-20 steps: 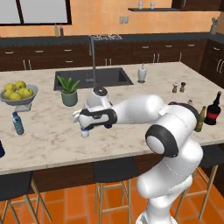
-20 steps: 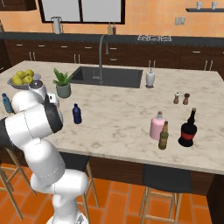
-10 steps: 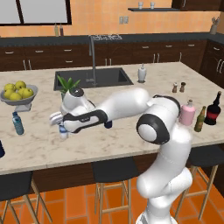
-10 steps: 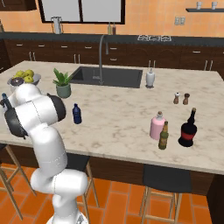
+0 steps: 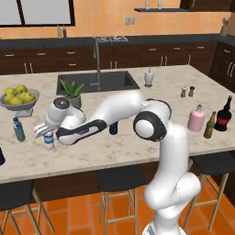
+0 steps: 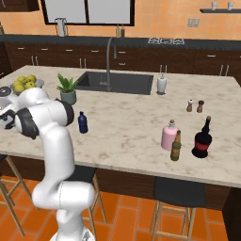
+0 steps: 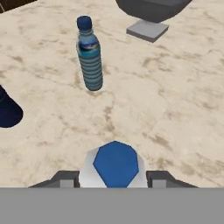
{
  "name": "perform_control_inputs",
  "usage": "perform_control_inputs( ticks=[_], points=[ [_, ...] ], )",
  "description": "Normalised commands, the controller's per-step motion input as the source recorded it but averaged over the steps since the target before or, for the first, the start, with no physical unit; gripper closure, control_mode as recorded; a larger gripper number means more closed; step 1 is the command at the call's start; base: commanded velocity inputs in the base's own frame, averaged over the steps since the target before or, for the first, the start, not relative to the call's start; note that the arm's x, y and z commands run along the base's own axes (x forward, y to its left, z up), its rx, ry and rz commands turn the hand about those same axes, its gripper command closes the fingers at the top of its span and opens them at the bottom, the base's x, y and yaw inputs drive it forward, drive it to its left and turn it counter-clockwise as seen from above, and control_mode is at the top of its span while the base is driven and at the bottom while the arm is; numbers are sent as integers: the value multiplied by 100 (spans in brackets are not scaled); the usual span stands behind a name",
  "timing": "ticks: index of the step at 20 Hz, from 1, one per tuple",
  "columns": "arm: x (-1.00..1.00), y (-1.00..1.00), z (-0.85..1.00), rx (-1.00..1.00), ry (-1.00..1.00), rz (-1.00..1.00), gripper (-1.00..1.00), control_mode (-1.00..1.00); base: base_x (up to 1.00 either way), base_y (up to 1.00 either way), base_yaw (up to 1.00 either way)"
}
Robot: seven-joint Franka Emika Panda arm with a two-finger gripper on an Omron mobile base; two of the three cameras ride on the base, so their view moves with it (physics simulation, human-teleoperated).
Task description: Move the plastic bottles in the middle to the plastics group, and the glass bottles in the middle to the glass group.
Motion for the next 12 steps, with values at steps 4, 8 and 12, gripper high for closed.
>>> perform_control_inputs(
  ticks=[4,8,12],
  points=[
    [9,70,0,0,0,6,100,-100,0,0,0],
    [43,38,0,0,0,0,100,-100,0,0,0],
    [39,15,0,0,0,0,100,-100,0,0,0]
  ],
)
